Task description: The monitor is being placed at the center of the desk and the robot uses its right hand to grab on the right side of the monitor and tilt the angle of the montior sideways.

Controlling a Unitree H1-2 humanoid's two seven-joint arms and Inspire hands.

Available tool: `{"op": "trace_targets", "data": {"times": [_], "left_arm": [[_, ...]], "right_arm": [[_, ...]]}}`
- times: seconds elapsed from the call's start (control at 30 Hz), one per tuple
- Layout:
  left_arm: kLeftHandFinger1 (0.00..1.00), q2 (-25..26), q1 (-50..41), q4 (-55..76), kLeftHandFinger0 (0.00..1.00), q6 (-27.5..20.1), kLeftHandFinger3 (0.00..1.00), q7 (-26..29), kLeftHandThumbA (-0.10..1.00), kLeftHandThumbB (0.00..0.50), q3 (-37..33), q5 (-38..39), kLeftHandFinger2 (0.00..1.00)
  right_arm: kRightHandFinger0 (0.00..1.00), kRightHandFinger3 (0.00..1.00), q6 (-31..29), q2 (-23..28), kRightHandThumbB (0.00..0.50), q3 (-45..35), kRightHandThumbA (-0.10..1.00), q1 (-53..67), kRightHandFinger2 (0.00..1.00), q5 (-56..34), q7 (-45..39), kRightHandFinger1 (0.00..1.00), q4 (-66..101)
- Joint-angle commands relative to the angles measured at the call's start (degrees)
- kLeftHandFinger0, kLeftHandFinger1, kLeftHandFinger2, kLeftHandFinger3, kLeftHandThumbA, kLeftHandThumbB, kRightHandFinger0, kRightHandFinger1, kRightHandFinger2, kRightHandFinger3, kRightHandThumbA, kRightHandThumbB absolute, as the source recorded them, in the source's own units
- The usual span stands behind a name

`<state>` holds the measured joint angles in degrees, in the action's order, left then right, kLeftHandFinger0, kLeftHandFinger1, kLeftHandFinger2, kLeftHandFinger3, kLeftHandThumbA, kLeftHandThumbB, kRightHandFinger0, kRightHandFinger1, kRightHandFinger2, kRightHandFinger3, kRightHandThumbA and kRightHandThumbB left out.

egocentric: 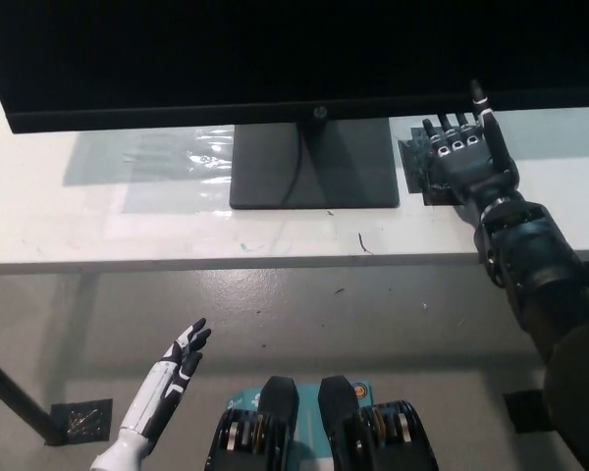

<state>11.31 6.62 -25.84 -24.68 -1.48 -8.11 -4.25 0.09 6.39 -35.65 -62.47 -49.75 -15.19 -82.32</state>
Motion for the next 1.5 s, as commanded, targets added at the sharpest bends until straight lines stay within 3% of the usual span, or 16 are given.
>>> {"op": "trace_targets", "data": {"times": [0.0, 0.43, 0.6, 0.63, 0.67, 0.73, 0.8, 0.87, 0.9, 0.93, 0.97, 1.07, 1.1, 1.2, 1.33, 1.47], "left_arm": [[1.0, 0.9, 1.0, 1.5, 1.0, -2.2, 1.0, 0.0, 1.0, 0.31, 0.0, 0.2, 1.0], [1.0, 0.7, 0.8, 1.3, 1.0, -2.2, 1.0, -0.1, 1.0, 0.318, -0.3, 0.1, 1.0], [1.0, 0.9, 1.2, 1.3, 1.0, -2.2, 1.0, 0.1, 1.0, 0.32, -0.5, -0.2, 1.0], [1.0, 1.5, 1.6, 1.6, 1.0, -2.2, 1.0, 0.1, 1.0, 0.31, -0.5, -0.5, 1.0], [1.0, 1.5, 1.7, 1.6, 1.0, -2.2, 1.0, 0.1, 1.0, 0.31, -0.5, -0.5, 1.0], [1.0, 1.6, 1.8, 1.5, 1.0, -2.2, 1.0, 0.2, 1.0, 0.301, -0.5, -0.4, 1.0], [1.0, 1.5, 2.0, 1.1, 1.0, -2.2, 1.0, -0.1, 1.0, 0.315, -0.3, 0.2, 1.0], [1.0, 1.5, 2.0, 1.1, 1.0, -2.2, 1.0, -0.1, 1.0, 0.315, -0.3, 0.2, 1.0], [1.0, 1.4, 2.0, 0.9, 1.0, -2.2, 1.0, 0.0, 1.0, 0.314, -0.3, 0.2, 1.0], [1.0, 1.2, 1.7, 0.8, 1.0, -2.2, 1.0, 0.1, 1.0, 0.313, -0.4, 0.1, 1.0], [1.0, 1.2, 1.4, 1.0, 1.0, -2.2, 1.0, 0.1, 1.0, 0.311, -0.4, 0.1, 1.0], [1.0, 1.2, 1.4, 1.0, 1.0, -2.2, 1.0, 0.1, 1.0, 0.309, -0.4, 0.1, 1.0], [1.0, 1.3, 1.4, 1.0, 1.0, -2.2, 1.0, 0.3, 1.0, 0.308, -0.6, -0.2, 1.0], [1.0, 1.4, 1.4, 0.9, 1.0, -2.2, 1.0, 0.5, 1.0, 0.308, -0.7, -0.6, 1.0], [1.0, 1.5, 1.6, 0.3, 1.0, -2.2, 1.0, 1.0, 1.0, 0.307, -1.2, -1.3, 1.0], [1.0, 1.5, 1.6, 0.2, 1.0, -2.2, 1.0, 1.2, 1.0, 0.296, -1.3, -1.4, 1.0]], "right_arm": [[1.0, 1.0, -1.5, 1.1, 0.355, -0.7, 1.0, -5.0, 1.0, 1.7, 5.3, 1.0, -0.5], [1.0, 1.0, -1.6, 0.9, 0.342, -1.2, 1.0, -5.6, 1.0, 2.6, 5.9, 1.0, -0.3], [1.0, 1.0, -1.0, 0.9, 0.348, -1.2, 1.0, -4.7, 1.0, 2.6, 2.7, 1.0, 0.2], [1.0, 1.0, -2.5, -0.6, 0.342, 1.9, 1.0, -1.6, 1.0, 4.9, -6.5, 1.0, 3.7], [1.0, 1.0, -2.5, -0.7, 0.342, 2.0, 1.0, -1.6, 1.0, 4.8, -6.5, 1.0, 3.7], [1.0, 1.0, -3.0, -3.0, 0.34, 3.9, 1.0, 2.3, 1.0, 4.9, -10.0, 1.0, 12.6], [1.0, 1.0, 1.6, -6.9, 0.346, 6.6, 1.0, 9.6, 1.0, 3.8, -8.5, 1.0, 31.6], [1.0, 1.0, 1.9, -7.0, 0.346, 6.9, 1.0, 10.0, 1.0, 3.6, -8.1, 1.0, 32.5], [1.0, 1.0, 5.2, -8.6, 0.361, 9.1, 1.0, 15.3, 1.0, 2.1, -7.2, 1.0, 45.1], [1.0, 1.0, 11.5, -11.1, 0.404, 14.1, 1.0, 26.7, 1.0, -0.4, -4.4, 1.0, 71.5], [1.0, 1.0, 12.9, -11.4, 0.413, 15.4, 1.0, 29.6, 1.0, -0.8, -2.9, 1.0, 78.0], [1.0, 1.0, 13.2, -11.4, 0.411, 15.6, 1.0, 29.9, 1.0, -0.9, -2.3, 1.0, 78.6], [1.0, 1.0, 12.2, -9.6, 0.403, 19.3, 1.0, 37.4, 1.0, -1.1, -5.0, 1.0, 94.6], [1.0, 1.0, 11.8, -9.0, 0.404, 20.3, 1.0, 39.4, 1.0, -1.3, -5.6, 1.0, 98.8], [1.0, 1.0, 4.2, -7.1, 0.456, 23.8, 1.0, 47.7, 1.0, 5.5, -9.6, 1.0, 118.5], [1.0, 1.0, 1.2, -8.2, 0.455, 25.3, 1.0, 50.3, 1.0, 8.4, -10.2, 1.0, 122.1]]}}
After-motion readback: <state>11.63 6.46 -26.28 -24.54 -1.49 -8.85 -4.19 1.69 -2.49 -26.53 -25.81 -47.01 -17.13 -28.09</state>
